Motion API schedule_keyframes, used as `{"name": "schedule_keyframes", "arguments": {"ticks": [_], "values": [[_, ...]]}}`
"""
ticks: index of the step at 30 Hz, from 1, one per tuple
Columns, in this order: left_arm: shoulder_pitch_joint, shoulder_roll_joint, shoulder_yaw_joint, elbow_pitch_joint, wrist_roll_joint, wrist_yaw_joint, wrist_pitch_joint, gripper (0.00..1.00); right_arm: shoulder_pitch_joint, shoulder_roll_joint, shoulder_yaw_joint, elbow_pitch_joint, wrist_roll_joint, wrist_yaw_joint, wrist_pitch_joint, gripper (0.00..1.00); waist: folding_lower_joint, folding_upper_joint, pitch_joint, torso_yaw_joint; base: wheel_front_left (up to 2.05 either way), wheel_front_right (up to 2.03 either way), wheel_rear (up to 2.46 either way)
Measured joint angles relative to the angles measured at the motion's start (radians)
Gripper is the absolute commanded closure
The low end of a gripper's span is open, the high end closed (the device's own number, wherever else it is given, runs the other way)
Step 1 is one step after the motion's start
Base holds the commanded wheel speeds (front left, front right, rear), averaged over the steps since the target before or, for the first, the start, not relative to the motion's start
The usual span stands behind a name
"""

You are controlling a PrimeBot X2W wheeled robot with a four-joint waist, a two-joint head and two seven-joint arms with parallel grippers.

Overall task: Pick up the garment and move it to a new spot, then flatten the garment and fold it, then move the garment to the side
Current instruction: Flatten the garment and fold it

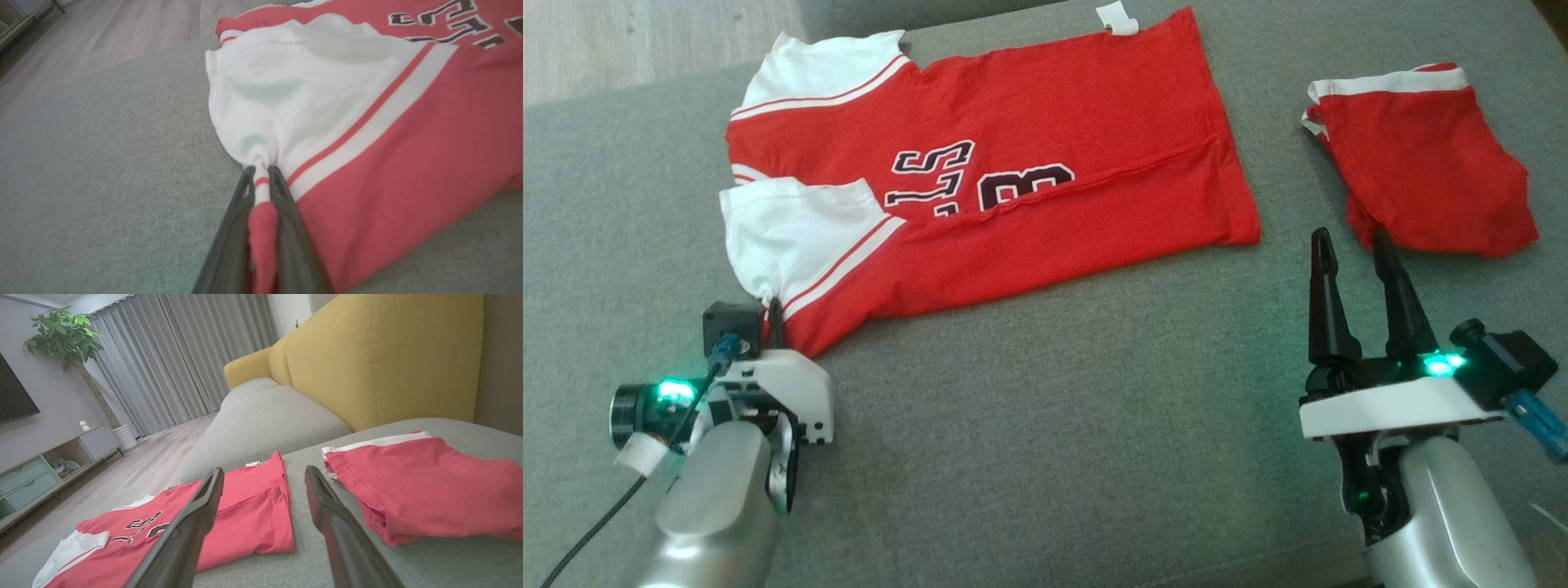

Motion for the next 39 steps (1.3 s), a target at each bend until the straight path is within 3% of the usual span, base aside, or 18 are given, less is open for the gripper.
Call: {"name": "schedule_keyframes", "arguments": {"ticks": [7,11,16,26,36,37,39], "values": [[0.019,0.003,0.000,-0.037,0.000,0.023,-0.070,1.00,-0.009,0.000,0.002,0.052,-0.014,0.000,0.000,0.00,0.0000,0.0000,-0.013,0.020,0.00,0.00,0.00],[0.021,0.009,-0.002,-0.103,0.012,0.041,-0.142,1.00,-0.061,0.000,0.000,0.162,-0.048,0.000,0.009,0.00,0.0000,0.0000,-0.013,0.036,0.00,0.00,0.00],[-0.009,0.025,-0.033,-0.195,0.054,0.043,-0.210,1.00,-0.205,-0.001,-0.052,0.339,-0.112,0.000,0.108,0.00,0.0001,0.0000,0.005,0.061,0.00,0.00,0.00],[-0.042,0.040,-0.085,-0.274,0.079,0.034,-0.220,1.00,-0.413,-0.003,-0.118,0.645,-0.173,0.000,0.235,0.00,0.0001,0.0000,0.037,0.107,0.00,0.00,0.00],[-0.042,0.038,-0.108,-0.307,0.079,0.029,-0.211,1.00,-0.539,-0.016,-0.132,0.842,-0.256,0.000,0.252,0.00,0.0000,0.0000,0.053,0.145,0.00,0.00,0.00],[-0.042,0.039,-0.110,-0.307,0.079,0.029,-0.208,1.00,-0.547,-0.016,-0.131,0.856,-0.262,0.000,0.249,0.11,0.0000,0.0000,0.053,0.145,0.00,0.00,0.00],[-0.042,0.040,-0.113,-0.307,0.079,0.028,-0.198,1.00,-0.556,-0.017,-0.129,0.879,-0.280,0.000,0.237,1.00,0.0000,0.0000,0.051,0.145,0.00,0.00,0.00]]}}
